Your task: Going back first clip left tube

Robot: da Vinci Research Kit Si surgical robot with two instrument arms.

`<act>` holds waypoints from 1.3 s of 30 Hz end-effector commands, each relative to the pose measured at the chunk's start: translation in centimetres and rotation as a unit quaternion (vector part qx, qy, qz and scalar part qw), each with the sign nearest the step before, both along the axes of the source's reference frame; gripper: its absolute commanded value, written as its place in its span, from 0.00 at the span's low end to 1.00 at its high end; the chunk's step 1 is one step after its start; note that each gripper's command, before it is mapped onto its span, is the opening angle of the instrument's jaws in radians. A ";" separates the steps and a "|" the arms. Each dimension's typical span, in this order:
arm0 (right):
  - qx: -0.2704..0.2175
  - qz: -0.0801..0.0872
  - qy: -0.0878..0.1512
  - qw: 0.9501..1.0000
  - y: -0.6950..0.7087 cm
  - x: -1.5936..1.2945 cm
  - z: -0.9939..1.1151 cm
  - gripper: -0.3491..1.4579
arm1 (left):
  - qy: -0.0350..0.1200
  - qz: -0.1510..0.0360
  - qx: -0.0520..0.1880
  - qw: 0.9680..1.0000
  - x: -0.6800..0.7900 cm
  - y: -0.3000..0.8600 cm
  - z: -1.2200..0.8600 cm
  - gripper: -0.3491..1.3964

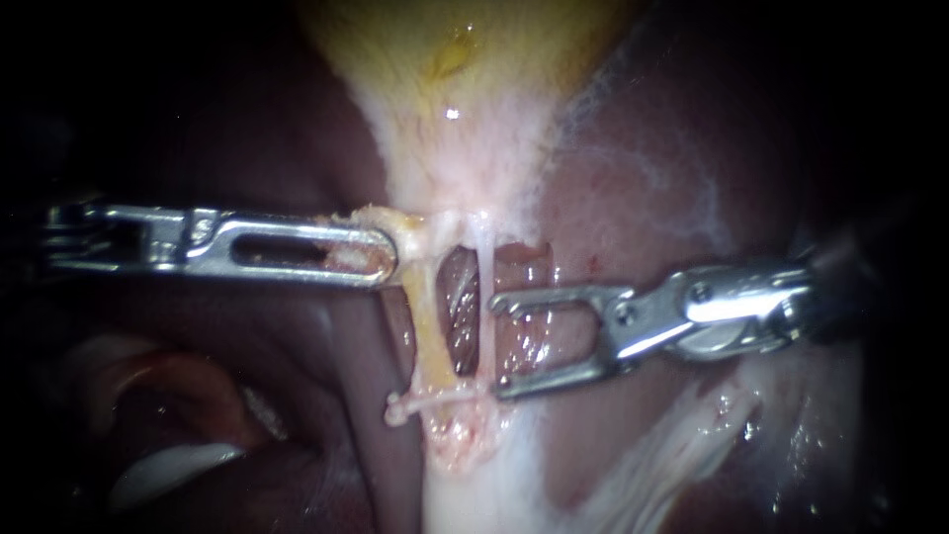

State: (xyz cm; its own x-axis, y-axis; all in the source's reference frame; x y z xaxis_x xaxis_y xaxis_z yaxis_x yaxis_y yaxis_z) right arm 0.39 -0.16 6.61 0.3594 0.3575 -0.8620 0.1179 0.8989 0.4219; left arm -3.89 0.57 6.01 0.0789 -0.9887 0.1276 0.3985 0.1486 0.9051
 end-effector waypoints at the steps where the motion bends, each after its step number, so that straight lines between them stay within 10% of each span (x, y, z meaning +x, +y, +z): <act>1: -0.003 0.002 -0.002 1.000 0.04 -0.06 -0.04 0.47 | 0.000 0.000 0.000 1.000 0.00 0.00 0.00 0.00; 39: -0.001 0.006 -0.005 1.000 0.11 -0.30 -0.19 0.47 | 0.007 0.000 -0.013 1.000 -0.40 0.07 0.71 0.00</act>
State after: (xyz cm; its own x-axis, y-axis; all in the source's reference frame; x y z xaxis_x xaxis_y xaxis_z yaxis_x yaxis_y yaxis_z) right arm 0.10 -0.05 6.42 0.3634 0.3609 -0.8589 0.1042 0.9004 0.4224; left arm -4.29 0.64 6.72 0.0809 -0.9851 0.1517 0.4111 0.1716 0.8953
